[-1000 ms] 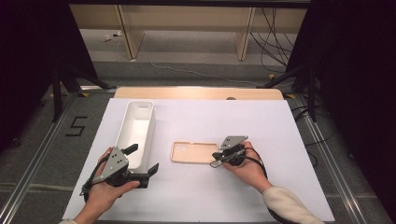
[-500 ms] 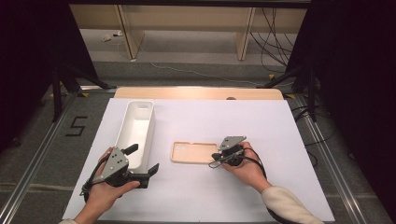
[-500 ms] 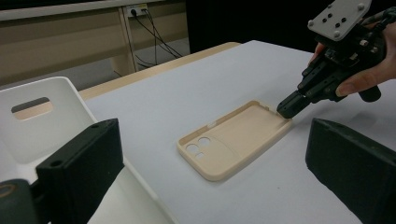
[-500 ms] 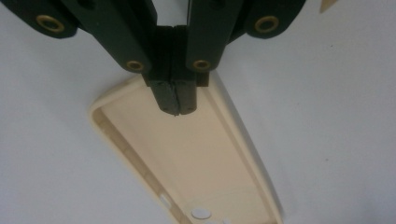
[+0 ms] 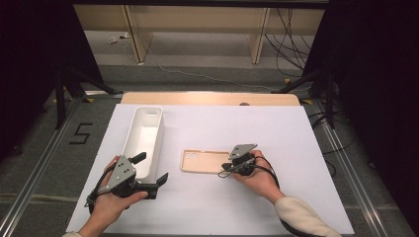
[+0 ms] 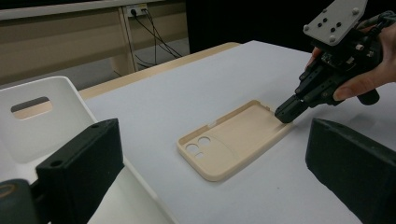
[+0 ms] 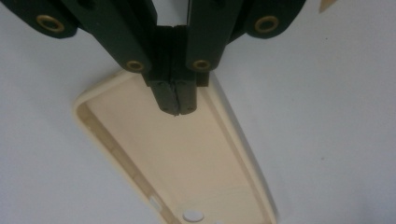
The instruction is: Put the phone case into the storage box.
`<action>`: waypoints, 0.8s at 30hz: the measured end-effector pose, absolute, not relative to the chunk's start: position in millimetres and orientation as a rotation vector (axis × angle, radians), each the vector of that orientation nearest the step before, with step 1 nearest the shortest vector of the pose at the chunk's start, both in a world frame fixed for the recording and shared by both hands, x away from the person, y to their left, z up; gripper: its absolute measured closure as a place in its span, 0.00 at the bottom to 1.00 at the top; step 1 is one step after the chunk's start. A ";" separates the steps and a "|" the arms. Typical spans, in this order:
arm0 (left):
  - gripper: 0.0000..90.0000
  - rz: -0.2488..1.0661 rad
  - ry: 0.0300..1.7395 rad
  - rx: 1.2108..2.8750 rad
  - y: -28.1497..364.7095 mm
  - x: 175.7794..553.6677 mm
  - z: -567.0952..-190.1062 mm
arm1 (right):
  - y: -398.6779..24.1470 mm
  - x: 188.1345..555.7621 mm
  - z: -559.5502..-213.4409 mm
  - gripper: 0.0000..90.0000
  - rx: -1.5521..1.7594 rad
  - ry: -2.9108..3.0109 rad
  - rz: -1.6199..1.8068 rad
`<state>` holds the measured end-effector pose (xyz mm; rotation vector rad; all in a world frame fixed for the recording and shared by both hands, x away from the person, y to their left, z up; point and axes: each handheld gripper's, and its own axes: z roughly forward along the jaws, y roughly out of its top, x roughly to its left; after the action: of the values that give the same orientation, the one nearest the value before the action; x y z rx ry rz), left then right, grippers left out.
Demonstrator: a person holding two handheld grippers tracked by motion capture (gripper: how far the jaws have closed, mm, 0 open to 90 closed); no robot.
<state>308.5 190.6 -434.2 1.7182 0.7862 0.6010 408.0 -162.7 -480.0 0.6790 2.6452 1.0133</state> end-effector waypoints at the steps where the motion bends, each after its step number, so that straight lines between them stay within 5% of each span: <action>1: 0.04 0.600 0.786 1.718 190.6 308.4 -434.2 | -162.4 407.7 -479.7 1.00 0.687 2.647 1.013; 24: 0.04 0.600 0.786 1.716 190.7 308.3 -434.1 | -156.5 402.7 -479.6 1.00 0.735 2.700 1.040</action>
<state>308.3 190.7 -434.1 1.7162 0.7856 0.5996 402.7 -156.5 -479.6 0.7349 2.7001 1.0397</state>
